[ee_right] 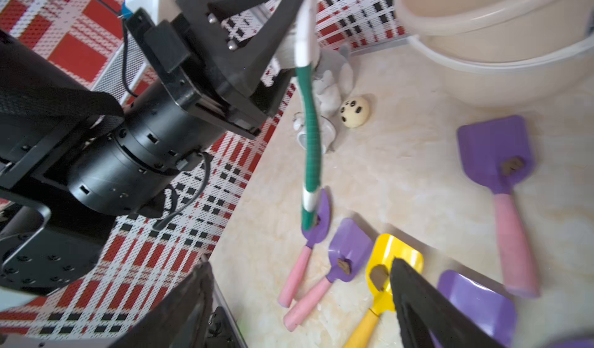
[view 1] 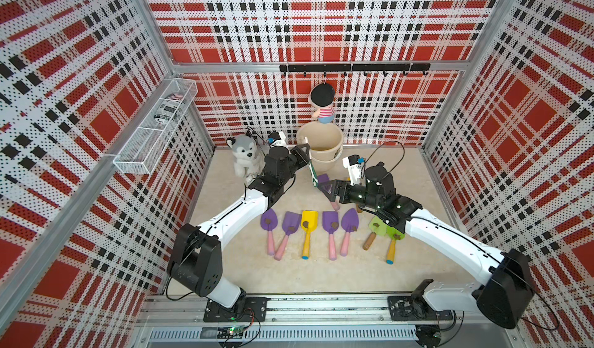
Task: Brush the soil off the hand trowel and place it into the bucket
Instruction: Pick up the brush from the center of the board.
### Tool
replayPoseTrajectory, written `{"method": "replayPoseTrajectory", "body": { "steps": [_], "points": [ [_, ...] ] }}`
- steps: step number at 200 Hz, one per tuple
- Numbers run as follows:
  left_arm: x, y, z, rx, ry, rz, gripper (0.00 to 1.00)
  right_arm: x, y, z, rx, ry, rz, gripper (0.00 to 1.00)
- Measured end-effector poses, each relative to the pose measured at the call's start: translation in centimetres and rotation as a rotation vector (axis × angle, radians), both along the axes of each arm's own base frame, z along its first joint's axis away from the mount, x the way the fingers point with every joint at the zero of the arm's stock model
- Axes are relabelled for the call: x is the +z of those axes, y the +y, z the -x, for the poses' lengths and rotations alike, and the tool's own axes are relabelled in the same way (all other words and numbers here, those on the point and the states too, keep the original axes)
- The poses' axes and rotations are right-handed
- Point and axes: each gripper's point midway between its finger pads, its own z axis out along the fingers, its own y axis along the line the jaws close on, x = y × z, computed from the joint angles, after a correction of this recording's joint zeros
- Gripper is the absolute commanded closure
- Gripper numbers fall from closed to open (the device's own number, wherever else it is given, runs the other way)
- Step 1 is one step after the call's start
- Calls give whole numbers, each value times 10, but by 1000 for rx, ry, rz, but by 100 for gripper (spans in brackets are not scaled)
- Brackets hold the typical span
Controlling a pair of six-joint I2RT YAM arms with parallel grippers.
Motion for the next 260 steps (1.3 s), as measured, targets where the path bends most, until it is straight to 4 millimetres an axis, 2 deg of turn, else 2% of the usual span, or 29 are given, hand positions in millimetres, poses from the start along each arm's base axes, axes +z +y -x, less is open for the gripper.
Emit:
{"method": "replayPoseTrajectory", "body": {
  "steps": [26,52,71,97,107,116,126,141,154,184,226,244,260],
  "points": [
    [5,-21,11,-57,-1,49,88,-6,10,-5,23,10,-15,24],
    [8,-33,18,-83,2,77,88,-11,15,-11,18,18,-9,38],
    [7,-36,20,-90,9,89,88,-7,16,-17,3,9,-11,60],
    [8,-39,22,-95,9,93,86,-2,16,-23,-15,-10,-4,85],
    [12,-37,23,-90,-3,90,83,-8,11,-28,-50,0,19,94],
    [15,-35,24,-80,-8,89,72,-14,7,-34,-67,3,38,100],
    [16,-33,24,-69,-7,88,56,-16,6,-38,-74,-5,52,100],
    [17,-33,25,-69,-8,85,18,-15,7,-38,-70,-25,80,100],
    [18,-34,29,-74,-2,81,0,-11,7,-39,-68,-66,112,100],
    [39,-24,44,-74,-23,104,2,-2,-1,-48,-97,-221,244,100],
    [89,11,65,-59,-95,192,2,12,-33,-66,-259,-506,648,100],
    [93,18,65,-49,-97,195,2,24,-39,-66,-310,-628,809,100],
    [83,19,63,-42,-66,180,2,36,-37,-60,-335,-742,944,100]
  ]
}}
